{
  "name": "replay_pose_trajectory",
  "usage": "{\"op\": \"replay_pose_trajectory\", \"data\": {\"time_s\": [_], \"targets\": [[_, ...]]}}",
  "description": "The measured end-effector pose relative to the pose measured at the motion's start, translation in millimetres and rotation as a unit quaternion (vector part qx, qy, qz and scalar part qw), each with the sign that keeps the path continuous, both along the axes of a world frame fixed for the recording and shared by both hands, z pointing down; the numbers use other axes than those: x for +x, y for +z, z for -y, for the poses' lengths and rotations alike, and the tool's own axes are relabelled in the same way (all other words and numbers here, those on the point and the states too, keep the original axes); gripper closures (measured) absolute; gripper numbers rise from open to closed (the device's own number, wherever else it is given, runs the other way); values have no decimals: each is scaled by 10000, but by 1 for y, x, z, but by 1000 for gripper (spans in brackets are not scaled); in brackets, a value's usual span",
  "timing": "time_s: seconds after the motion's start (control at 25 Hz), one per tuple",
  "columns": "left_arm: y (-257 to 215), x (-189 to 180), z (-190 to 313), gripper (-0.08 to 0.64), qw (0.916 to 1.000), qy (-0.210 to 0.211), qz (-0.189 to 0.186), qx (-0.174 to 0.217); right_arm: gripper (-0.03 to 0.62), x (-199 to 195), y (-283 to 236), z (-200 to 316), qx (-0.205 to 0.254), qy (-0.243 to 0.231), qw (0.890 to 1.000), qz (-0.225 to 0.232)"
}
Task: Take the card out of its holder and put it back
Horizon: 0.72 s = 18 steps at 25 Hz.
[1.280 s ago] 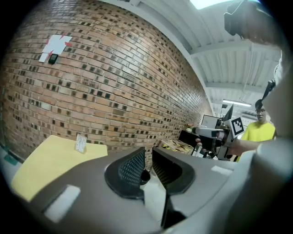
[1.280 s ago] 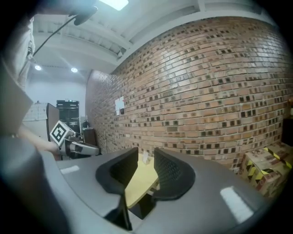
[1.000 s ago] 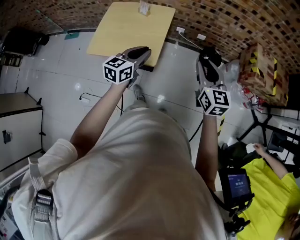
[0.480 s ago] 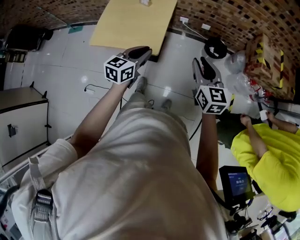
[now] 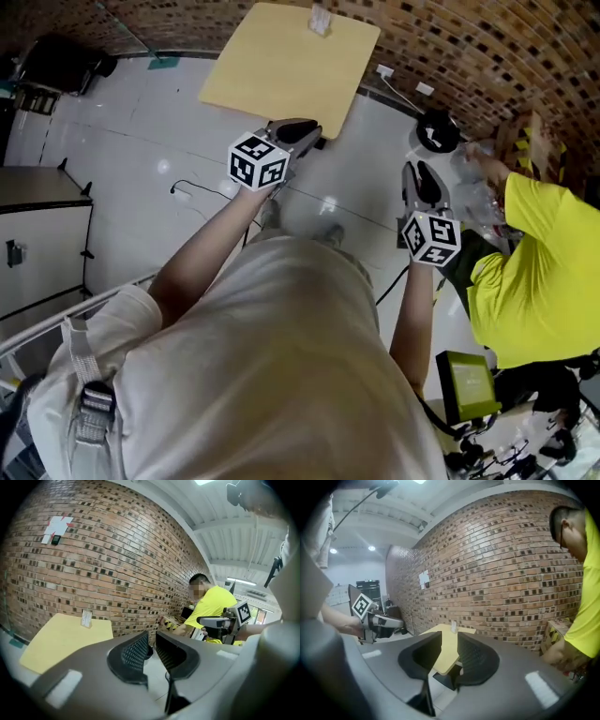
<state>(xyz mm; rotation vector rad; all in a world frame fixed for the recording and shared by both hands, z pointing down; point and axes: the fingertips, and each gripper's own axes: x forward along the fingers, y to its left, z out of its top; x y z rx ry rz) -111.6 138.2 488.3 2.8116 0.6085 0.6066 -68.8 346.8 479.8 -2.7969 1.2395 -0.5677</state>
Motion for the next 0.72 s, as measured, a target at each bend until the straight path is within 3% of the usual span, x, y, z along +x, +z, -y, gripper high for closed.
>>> {"op": "replay_pose_trajectory", "data": {"time_s": [0.44, 0.72], "targets": [[6, -32, 115, 491, 9998, -193, 57, -9, 486, -15, 19, 44, -39, 508, 9985, 221], [13, -49, 151, 491, 9997, -208, 77, -114, 489, -33, 20, 84, -74, 474, 9985, 267]]}}
